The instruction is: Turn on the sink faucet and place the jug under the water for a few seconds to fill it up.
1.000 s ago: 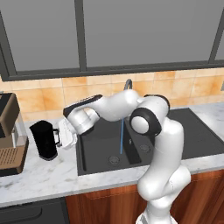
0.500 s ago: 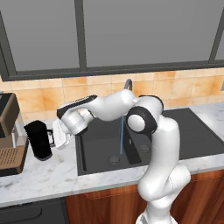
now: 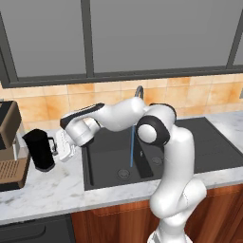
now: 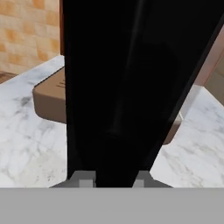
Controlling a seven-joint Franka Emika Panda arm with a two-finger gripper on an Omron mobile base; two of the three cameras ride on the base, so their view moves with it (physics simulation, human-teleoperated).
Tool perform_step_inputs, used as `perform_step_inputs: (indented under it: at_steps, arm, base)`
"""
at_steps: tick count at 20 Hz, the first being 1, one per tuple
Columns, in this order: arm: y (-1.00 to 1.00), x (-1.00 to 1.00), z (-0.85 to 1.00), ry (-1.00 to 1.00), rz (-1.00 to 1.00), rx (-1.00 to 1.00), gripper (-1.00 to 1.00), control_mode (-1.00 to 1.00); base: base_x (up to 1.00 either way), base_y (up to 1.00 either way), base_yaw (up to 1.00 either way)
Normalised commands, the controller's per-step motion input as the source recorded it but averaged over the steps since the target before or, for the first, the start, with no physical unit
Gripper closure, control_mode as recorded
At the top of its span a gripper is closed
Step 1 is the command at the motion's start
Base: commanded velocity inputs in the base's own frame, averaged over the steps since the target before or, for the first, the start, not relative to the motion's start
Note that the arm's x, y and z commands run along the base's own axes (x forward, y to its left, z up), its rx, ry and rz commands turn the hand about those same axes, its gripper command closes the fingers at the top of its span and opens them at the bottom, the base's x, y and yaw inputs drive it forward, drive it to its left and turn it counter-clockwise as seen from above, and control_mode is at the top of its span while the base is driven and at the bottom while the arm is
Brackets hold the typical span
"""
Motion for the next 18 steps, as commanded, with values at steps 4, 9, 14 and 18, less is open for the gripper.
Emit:
perform_step_inputs:
  at_steps: [4, 9, 14, 18]
  arm:
    - [0.01, 0.0, 0.01, 0.0, 0.0, 0.0, 1.0, -1.0]
    - [0.0, -0.08, 0.21, -0.09, 0.0, 0.0, 1.0, -1.0]
    - [-0.16, -0.04, 0.22, -0.04, 0.0, 0.01, 1.0, -1.0]
    - [-0.44, -0.06, 0.03, 0.0, 0.0, 0.02, 1.0, -1.0]
  base:
    - [0.0, 0.0, 0.0]
    - [0.0, 0.0, 0.0]
    - [0.0, 0.0, 0.0]
    - [0.0, 0.0, 0.0]
